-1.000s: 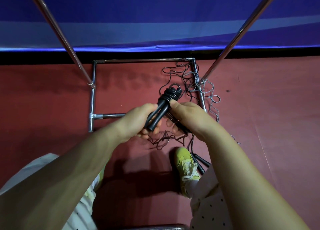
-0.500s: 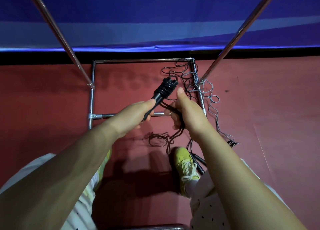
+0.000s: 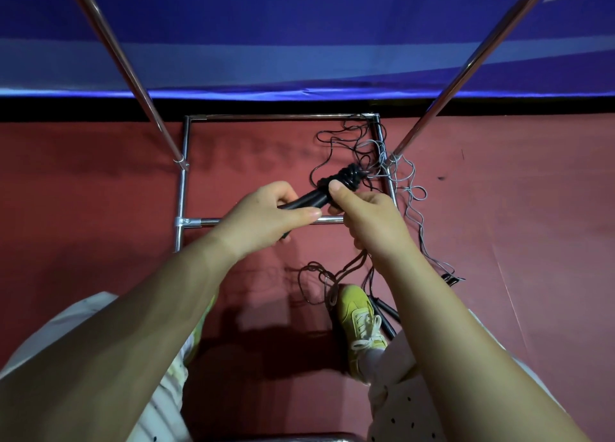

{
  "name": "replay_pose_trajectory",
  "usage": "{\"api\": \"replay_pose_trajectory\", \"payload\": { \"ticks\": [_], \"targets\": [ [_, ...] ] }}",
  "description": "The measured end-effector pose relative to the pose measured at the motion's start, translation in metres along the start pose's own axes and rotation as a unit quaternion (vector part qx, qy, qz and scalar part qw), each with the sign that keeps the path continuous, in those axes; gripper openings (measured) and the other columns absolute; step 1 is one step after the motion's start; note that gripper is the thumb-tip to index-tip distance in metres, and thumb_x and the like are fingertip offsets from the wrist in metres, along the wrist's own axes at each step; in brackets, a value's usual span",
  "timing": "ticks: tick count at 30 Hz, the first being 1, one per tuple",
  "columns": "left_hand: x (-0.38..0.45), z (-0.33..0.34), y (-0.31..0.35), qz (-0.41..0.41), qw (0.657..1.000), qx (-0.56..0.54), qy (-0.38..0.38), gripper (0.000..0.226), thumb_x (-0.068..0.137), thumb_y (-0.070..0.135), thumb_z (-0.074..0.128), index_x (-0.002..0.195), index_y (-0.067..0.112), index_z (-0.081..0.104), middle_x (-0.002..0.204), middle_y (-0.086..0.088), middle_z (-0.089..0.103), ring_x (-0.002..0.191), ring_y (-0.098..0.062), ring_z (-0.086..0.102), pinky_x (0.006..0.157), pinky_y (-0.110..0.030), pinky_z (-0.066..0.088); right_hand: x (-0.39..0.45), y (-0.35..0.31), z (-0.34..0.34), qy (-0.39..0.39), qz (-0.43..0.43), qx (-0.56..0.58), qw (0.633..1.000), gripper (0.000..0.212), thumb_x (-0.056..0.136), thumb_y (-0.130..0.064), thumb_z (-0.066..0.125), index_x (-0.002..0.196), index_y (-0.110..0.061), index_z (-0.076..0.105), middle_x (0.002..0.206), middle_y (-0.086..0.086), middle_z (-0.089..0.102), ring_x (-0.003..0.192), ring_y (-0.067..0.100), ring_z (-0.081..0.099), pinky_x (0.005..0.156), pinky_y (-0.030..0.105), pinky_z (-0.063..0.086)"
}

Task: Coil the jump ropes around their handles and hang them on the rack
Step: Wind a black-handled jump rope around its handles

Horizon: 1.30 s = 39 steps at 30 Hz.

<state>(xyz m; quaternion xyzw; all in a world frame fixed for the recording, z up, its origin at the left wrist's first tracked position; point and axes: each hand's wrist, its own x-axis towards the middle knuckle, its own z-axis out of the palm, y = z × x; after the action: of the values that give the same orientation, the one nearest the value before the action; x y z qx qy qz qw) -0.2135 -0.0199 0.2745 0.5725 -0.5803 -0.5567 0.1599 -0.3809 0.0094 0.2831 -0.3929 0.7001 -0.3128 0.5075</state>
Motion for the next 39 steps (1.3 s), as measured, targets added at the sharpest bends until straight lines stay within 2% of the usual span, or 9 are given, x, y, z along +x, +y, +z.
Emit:
{"api": "replay_pose_trajectory", "payload": {
  "ticks": [6, 8, 12, 15, 18, 22, 28, 34, 39],
  "targets": [
    [0.001, 0.003, -0.002, 0.027, 0.999, 0.040, 0.011, 0.034, 0.070, 0.046, 0.076, 0.083, 0.022, 0.056, 0.064, -0.001, 0.063, 0.060, -0.020, 0.060, 0.060, -0.034, 0.046, -0.001, -0.002, -0.001, 0.007, -0.038, 0.011, 0.999, 0.033, 0.086, -0.045, 0.062, 0.069, -0.017, 0.064, 0.038, -0.018, 0.045, 0.038, -0.003, 0.042, 0.055, 0.025, 0.028],
    [-0.002, -0.001, 0.003, 0.003, 0.995, -0.070, -0.071, 0.037, 0.070, 0.054, 0.068, 0.085, 0.022, 0.059, 0.065, 0.001, 0.062, 0.061, -0.019, 0.056, 0.056, -0.029, 0.041, -0.002, -0.005, -0.003, -0.008, -0.068, 0.045, 0.997, 0.029, 0.079, -0.043, 0.059, 0.063, -0.020, 0.062, 0.039, -0.017, 0.043, 0.039, 0.000, 0.039, 0.055, 0.026, 0.025],
    [-0.009, -0.010, 0.010, -0.121, 0.910, -0.262, -0.299, 0.080, 0.074, 0.070, 0.026, 0.098, 0.004, 0.065, 0.082, -0.016, 0.071, 0.069, -0.026, 0.067, 0.057, -0.028, 0.049, -0.007, -0.009, -0.006, -0.049, -0.124, 0.090, 0.987, 0.031, 0.077, -0.031, 0.052, 0.047, -0.024, 0.047, 0.046, -0.006, 0.034, 0.048, 0.014, 0.027, 0.051, 0.031, 0.021],
    [-0.009, -0.009, 0.009, -0.126, 0.886, -0.297, -0.331, 0.076, 0.077, 0.067, 0.024, 0.085, 0.005, 0.067, 0.067, -0.010, 0.062, 0.056, -0.023, 0.058, 0.054, -0.028, 0.048, -0.006, -0.009, -0.007, -0.084, -0.140, 0.093, 0.982, 0.028, 0.079, -0.029, 0.050, 0.059, -0.010, 0.043, 0.050, 0.001, 0.038, 0.048, 0.012, 0.031, 0.048, 0.025, 0.026],
    [-0.008, -0.002, 0.009, -0.118, 0.918, -0.253, -0.280, 0.063, 0.089, 0.062, 0.021, 0.077, 0.010, 0.055, 0.057, -0.002, 0.048, 0.049, -0.016, 0.044, 0.052, -0.026, 0.041, 0.001, -0.004, -0.011, -0.123, -0.095, 0.057, 0.986, 0.030, 0.086, -0.033, 0.051, 0.067, -0.011, 0.052, 0.053, -0.001, 0.046, 0.049, 0.013, 0.037, 0.049, 0.026, 0.030],
    [-0.007, 0.011, 0.004, -0.088, 0.983, -0.100, -0.122, 0.060, 0.100, 0.051, 0.022, 0.075, 0.009, 0.057, 0.047, 0.001, 0.054, 0.041, -0.015, 0.045, 0.049, -0.025, 0.045, 0.002, 0.003, -0.010, -0.105, -0.047, -0.115, 0.987, 0.043, 0.101, -0.033, 0.043, 0.078, -0.002, 0.063, 0.058, 0.003, 0.049, 0.048, 0.014, 0.038, 0.052, 0.029, 0.031],
    [0.001, 0.010, -0.002, -0.036, 0.998, -0.042, -0.043, 0.063, 0.096, 0.058, 0.028, 0.071, 0.010, 0.060, 0.052, 0.001, 0.057, 0.049, -0.016, 0.051, 0.061, -0.034, 0.046, -0.001, -0.001, -0.007, -0.032, -0.034, -0.191, 0.980, 0.054, 0.096, -0.052, 0.043, 0.061, -0.014, 0.057, 0.050, -0.002, 0.047, 0.044, 0.013, 0.043, 0.054, 0.028, 0.036],
    [0.003, 0.003, -0.009, -0.041, 0.998, 0.045, -0.013, 0.058, 0.078, 0.071, 0.029, 0.079, 0.022, 0.061, 0.070, 0.006, 0.059, 0.070, -0.018, 0.054, 0.085, -0.045, 0.050, -0.004, -0.002, -0.004, -0.097, 0.026, -0.065, 0.993, 0.070, 0.095, -0.063, 0.029, 0.077, -0.008, 0.069, 0.053, -0.004, 0.057, 0.052, 0.013, 0.053, 0.064, 0.034, 0.051],
    [0.004, 0.001, -0.005, -0.036, 0.993, 0.110, 0.034, 0.046, 0.091, 0.060, 0.040, 0.078, 0.018, 0.053, 0.075, 0.001, 0.054, 0.072, -0.020, 0.050, 0.071, -0.035, 0.041, -0.002, 0.000, -0.002, -0.155, 0.049, 0.039, 0.986, 0.074, 0.096, -0.062, 0.026, 0.101, 0.002, 0.065, 0.060, -0.003, 0.055, 0.044, 0.009, 0.038, 0.044, 0.024, 0.031]
  ]
}}
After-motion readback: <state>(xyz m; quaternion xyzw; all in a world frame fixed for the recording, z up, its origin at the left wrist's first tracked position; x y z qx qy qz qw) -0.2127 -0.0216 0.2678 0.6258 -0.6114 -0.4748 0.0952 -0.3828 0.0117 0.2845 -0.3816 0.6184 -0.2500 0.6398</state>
